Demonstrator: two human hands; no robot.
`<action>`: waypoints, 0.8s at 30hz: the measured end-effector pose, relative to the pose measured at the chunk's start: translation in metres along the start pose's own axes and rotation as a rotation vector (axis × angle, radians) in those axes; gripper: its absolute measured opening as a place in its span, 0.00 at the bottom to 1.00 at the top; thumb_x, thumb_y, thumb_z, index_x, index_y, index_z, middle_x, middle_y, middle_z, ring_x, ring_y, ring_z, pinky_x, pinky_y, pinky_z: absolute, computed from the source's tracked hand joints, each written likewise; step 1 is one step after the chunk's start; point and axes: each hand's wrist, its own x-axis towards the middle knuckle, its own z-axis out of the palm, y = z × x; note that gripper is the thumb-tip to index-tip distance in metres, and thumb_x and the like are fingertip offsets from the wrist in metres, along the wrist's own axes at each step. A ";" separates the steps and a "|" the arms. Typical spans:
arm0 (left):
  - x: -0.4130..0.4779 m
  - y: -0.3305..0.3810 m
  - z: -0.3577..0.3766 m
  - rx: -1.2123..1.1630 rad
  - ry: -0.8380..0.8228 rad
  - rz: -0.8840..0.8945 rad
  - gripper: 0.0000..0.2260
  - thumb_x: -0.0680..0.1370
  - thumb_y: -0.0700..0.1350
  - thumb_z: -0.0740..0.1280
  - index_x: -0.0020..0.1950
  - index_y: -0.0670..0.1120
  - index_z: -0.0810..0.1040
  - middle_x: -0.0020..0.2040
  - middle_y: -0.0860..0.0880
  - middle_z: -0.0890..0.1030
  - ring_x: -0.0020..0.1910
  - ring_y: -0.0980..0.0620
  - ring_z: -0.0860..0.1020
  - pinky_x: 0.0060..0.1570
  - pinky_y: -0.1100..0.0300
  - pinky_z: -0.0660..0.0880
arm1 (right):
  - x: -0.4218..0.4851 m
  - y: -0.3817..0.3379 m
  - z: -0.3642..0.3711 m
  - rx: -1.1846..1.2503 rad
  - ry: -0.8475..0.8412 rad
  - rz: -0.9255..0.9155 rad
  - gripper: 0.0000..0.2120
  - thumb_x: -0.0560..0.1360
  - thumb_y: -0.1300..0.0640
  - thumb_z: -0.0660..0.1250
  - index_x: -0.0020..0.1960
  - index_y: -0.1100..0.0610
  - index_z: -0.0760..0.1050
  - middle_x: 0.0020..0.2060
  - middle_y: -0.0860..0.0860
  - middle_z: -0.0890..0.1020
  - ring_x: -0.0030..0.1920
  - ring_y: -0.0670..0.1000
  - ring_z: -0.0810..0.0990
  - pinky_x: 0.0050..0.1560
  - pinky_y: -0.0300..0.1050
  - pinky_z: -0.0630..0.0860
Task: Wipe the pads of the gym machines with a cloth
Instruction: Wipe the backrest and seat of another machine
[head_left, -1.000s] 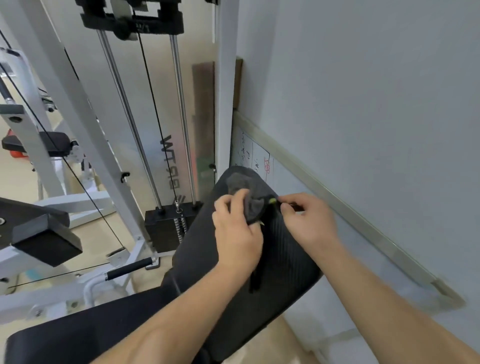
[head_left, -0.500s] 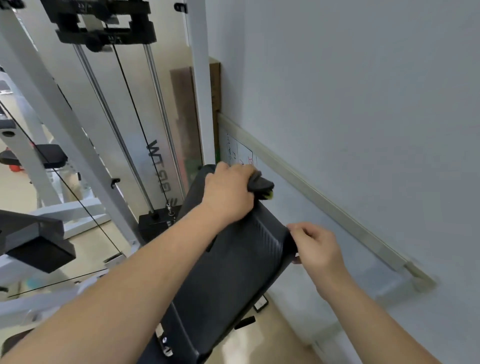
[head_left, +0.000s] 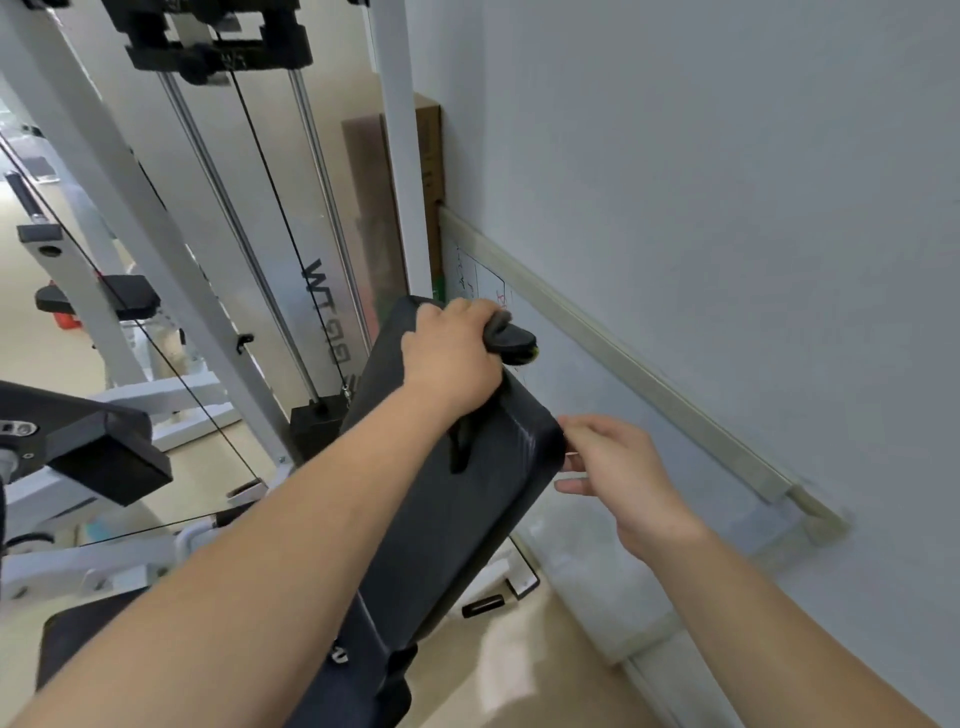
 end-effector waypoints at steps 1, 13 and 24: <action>-0.016 0.009 0.002 -0.058 0.001 0.021 0.22 0.75 0.42 0.63 0.67 0.57 0.75 0.64 0.51 0.77 0.61 0.41 0.70 0.54 0.48 0.70 | -0.002 0.002 0.000 0.024 -0.005 0.001 0.12 0.81 0.56 0.64 0.50 0.55 0.86 0.46 0.52 0.88 0.48 0.53 0.86 0.51 0.52 0.85; -0.152 -0.027 0.075 -0.588 0.300 -0.460 0.23 0.75 0.33 0.63 0.66 0.53 0.72 0.65 0.49 0.69 0.65 0.47 0.69 0.67 0.56 0.67 | 0.008 -0.011 -0.003 -0.185 0.017 -0.257 0.08 0.80 0.52 0.66 0.49 0.51 0.83 0.46 0.52 0.85 0.50 0.53 0.84 0.49 0.51 0.81; -0.158 -0.009 0.071 -0.812 0.376 -0.543 0.17 0.80 0.39 0.66 0.60 0.61 0.73 0.60 0.54 0.70 0.62 0.53 0.71 0.65 0.51 0.72 | 0.053 -0.063 0.063 -0.911 -0.072 -0.574 0.25 0.79 0.43 0.65 0.74 0.51 0.73 0.69 0.50 0.73 0.70 0.54 0.72 0.64 0.54 0.75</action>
